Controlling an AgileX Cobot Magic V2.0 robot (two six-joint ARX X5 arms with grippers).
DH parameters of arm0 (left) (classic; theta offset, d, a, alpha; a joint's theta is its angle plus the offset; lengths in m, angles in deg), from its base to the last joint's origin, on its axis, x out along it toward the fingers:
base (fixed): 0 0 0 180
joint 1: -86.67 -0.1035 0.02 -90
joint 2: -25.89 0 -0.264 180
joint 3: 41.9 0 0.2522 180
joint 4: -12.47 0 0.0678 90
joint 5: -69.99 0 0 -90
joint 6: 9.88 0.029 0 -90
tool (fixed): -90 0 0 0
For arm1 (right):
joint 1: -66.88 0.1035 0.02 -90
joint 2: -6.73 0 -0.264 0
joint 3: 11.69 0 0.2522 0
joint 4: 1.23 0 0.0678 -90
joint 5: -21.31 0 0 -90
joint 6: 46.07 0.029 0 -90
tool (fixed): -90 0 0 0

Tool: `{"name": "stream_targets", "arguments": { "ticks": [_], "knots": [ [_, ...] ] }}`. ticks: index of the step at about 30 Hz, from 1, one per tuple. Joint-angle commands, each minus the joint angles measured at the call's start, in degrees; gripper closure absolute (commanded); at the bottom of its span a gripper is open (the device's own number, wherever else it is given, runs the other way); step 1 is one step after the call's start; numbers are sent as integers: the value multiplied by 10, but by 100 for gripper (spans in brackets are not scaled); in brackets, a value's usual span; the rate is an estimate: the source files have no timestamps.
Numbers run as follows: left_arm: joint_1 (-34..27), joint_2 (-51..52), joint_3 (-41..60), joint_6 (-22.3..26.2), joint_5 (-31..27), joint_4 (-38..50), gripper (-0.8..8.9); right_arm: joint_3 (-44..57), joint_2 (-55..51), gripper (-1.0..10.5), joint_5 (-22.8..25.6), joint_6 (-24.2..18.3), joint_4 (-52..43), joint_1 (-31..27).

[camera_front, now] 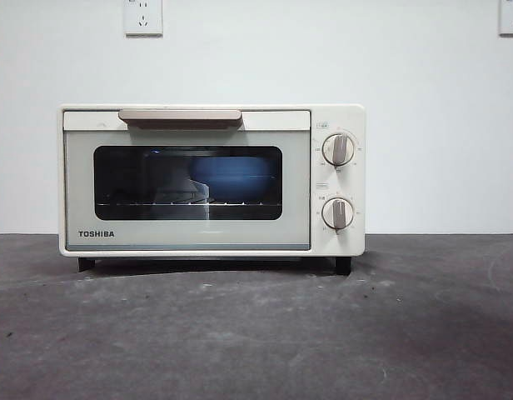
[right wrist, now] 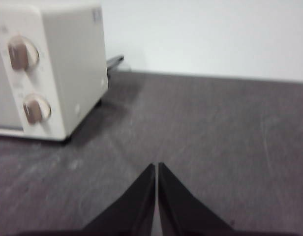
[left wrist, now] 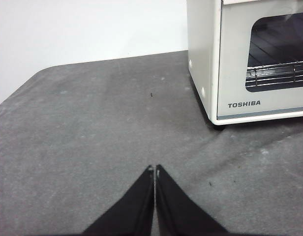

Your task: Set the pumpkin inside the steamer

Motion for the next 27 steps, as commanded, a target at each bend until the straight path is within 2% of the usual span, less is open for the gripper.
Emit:
{"name": "stream_targets", "arguments": {
  "ticks": [1, 5, 27],
  "knots": [
    [-2, 1, 12, -2, -2, 6, 795, 3, -2, 941, 2, 14, 22, -1],
    [-2, 1, 12, -2, -2, 6, 795, 3, -2, 941, 3, 15, 56, -1],
    [-2, 1, 12, -2, -2, 6, 795, 3, -2, 941, 2, 18, 39, -1]
  ]
}}
